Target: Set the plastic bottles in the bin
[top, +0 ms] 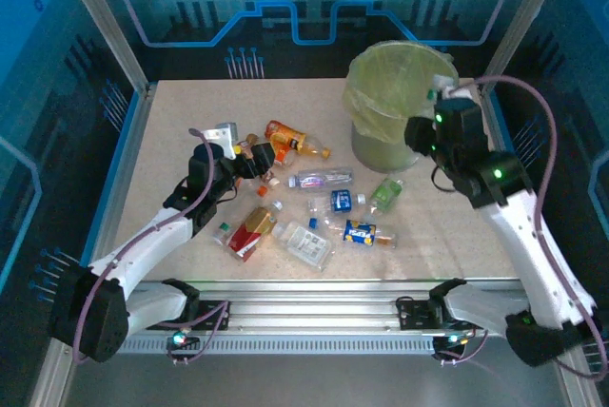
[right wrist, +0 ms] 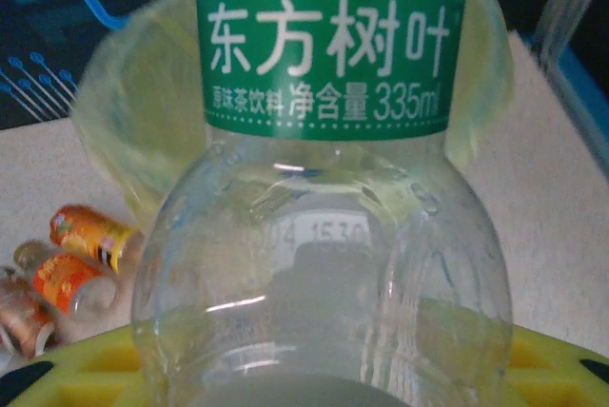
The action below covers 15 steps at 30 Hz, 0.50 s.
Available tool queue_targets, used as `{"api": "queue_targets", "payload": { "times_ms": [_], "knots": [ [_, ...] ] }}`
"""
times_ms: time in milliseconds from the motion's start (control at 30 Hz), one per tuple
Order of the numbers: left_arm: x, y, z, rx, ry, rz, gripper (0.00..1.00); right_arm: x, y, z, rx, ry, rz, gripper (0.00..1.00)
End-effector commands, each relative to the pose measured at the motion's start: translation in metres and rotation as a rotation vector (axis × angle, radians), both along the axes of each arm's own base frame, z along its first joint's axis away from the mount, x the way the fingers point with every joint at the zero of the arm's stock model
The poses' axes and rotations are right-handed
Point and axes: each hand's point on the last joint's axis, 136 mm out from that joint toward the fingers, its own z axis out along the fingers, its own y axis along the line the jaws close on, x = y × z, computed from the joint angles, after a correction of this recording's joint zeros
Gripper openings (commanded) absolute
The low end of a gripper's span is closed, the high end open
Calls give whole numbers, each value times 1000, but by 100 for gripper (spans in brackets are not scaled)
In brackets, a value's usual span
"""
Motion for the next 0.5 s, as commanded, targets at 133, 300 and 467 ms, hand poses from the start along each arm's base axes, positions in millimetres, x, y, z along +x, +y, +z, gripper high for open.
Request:
{"api": "queue_targets", "payload": {
  "times_ms": [133, 300, 467],
  "knots": [
    [-7, 0, 13, -78, -26, -6, 99, 77, 24, 61, -198, -132, 46, 30],
    [-10, 0, 13, -83, -21, -14, 99, 125, 30, 50, -244, -97, 35, 32],
    [-13, -2, 12, -84, -9, -26, 99, 166, 26, 28, -273, -30, 22, 31]
  ]
}}
